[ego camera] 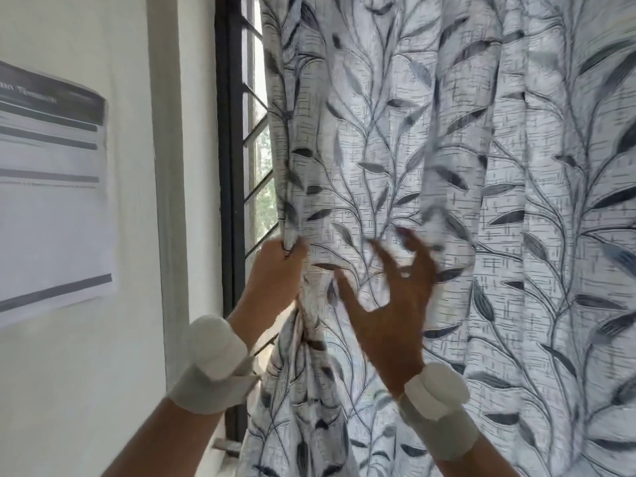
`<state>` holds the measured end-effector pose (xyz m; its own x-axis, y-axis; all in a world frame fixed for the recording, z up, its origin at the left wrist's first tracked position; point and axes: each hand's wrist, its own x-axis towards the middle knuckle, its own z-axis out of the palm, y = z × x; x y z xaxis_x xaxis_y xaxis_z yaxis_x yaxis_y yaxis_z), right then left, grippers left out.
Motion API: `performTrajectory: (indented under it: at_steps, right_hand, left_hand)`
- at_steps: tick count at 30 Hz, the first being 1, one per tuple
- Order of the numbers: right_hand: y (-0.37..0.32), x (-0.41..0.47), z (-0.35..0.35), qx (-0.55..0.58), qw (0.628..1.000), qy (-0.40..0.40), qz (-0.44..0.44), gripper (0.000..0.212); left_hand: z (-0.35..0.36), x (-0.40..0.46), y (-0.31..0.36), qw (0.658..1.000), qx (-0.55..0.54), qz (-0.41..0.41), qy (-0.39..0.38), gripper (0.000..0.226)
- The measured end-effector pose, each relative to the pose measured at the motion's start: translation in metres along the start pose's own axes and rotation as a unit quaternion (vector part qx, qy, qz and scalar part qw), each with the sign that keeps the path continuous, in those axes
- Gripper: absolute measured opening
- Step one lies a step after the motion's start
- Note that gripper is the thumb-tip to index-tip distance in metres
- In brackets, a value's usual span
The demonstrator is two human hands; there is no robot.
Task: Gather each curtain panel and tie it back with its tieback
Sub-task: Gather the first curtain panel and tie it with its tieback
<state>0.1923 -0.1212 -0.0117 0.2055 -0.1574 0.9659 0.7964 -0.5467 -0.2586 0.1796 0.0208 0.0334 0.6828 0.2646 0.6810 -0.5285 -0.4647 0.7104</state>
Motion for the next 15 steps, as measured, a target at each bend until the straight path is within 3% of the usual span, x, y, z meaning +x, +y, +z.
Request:
performTrajectory:
  at_steps: [2,4,6,7,10,13,15]
  right_hand:
    - [0.006,0.010,-0.003,0.050,0.991,0.021,0.124,0.085]
    - [0.017,0.022,0.007,0.153,0.958,-0.047,0.237,0.102]
    - [0.024,0.031,0.018,0.270,0.914,-0.093,0.288,0.093]
    - [0.027,0.033,0.021,0.312,0.900,-0.089,0.292,0.079]
    - [0.028,0.032,0.024,0.291,0.925,-0.022,0.243,0.028]
    - [0.023,0.021,0.019,0.123,0.983,0.042,0.129,0.020]
    - [0.022,0.016,0.014,0.027,0.997,0.061,0.050,0.016]
  left_hand:
    - [-0.007,-0.003,0.000,0.992,-0.106,-0.020,-0.059,0.030]
    - [-0.009,-0.006,0.006,0.982,-0.159,-0.029,-0.100,0.019]
    - [-0.009,-0.011,0.015,0.980,-0.159,-0.030,-0.119,0.016]
    - [-0.008,-0.015,0.020,0.982,-0.148,-0.040,-0.109,0.017]
    - [-0.009,-0.016,0.022,0.990,-0.103,-0.079,-0.061,0.027]
    - [-0.007,-0.015,0.019,0.999,-0.002,-0.037,-0.030,0.042]
    - [-0.005,-0.016,0.021,0.998,0.052,-0.006,-0.020,0.047]
